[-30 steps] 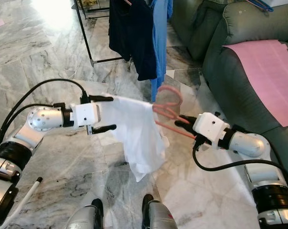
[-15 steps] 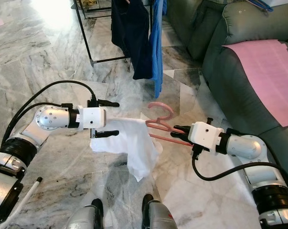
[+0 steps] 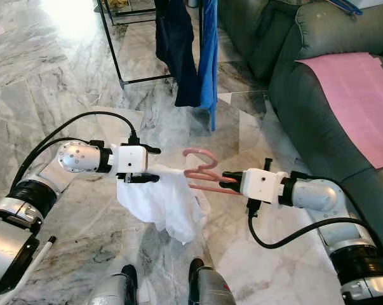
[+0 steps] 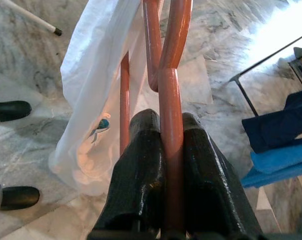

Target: Hang hanger

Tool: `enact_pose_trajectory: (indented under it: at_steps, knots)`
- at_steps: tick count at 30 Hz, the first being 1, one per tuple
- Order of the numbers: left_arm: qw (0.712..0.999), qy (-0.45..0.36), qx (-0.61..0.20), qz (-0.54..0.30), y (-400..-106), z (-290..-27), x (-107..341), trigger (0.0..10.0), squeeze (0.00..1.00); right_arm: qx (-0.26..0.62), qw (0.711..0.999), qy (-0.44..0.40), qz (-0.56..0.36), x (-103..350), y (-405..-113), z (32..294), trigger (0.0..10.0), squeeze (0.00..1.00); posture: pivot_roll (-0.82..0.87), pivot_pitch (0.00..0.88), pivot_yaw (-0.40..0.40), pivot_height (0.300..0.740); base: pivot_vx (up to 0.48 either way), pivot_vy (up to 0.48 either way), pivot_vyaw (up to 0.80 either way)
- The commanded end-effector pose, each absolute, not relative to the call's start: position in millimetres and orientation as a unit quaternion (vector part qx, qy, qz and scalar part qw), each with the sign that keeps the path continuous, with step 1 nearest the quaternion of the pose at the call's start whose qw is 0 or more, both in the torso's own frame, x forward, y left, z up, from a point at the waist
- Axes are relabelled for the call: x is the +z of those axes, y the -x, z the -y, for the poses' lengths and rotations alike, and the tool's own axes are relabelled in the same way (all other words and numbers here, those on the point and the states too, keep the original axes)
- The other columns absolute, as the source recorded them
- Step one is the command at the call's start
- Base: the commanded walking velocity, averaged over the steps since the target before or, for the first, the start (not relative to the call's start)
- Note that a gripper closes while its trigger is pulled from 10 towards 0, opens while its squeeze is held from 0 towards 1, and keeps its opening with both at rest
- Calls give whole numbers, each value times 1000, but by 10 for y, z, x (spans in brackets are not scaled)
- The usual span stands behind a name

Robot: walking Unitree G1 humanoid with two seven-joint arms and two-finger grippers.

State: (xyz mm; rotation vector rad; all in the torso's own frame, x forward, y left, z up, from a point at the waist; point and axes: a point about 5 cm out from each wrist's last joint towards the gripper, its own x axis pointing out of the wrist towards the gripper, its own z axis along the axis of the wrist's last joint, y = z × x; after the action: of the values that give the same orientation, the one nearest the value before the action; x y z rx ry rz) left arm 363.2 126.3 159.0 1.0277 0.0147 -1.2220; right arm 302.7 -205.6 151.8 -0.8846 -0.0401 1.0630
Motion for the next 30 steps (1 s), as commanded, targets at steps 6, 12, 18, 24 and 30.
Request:
enact_pose_trajectory:
  at_steps: [6, 12, 18, 24, 30]
  knots:
    - [674, -478, -563, -36, -3634, -1276, 1567, 0, 0, 492, 761, 421, 44, 1587, -3054, 1983, 10000, 0, -95, 283, -34, 740, 0, 0, 0]
    - [664, -482, -570, -50, -3634, -1285, 1559, 0, 0, 490, 759, 427, 44, 1583, -3069, 1969, 10000, 0, -93, 282, -34, 740, 0, 0, 0]
    - [662, -477, -575, -56, -3639, -1272, 1572, 0, 0, 491, 757, 430, 43, 1576, -3076, 1959, 10000, 0, -93, 282, -35, 740, 0, 0, 0]
    - [657, -478, -580, -62, -3636, -1273, 1568, 0, 0, 492, 755, 432, 40, 1557, -3078, 1956, 10000, 0, -93, 281, -37, 740, 0, 0, 0]
    - [654, -476, -585, -70, -3633, -1269, 1561, 0, 0, 494, 751, 437, 38, 1540, -3085, 1941, 10000, 0, -92, 280, -38, 740, 0, 0, 0]
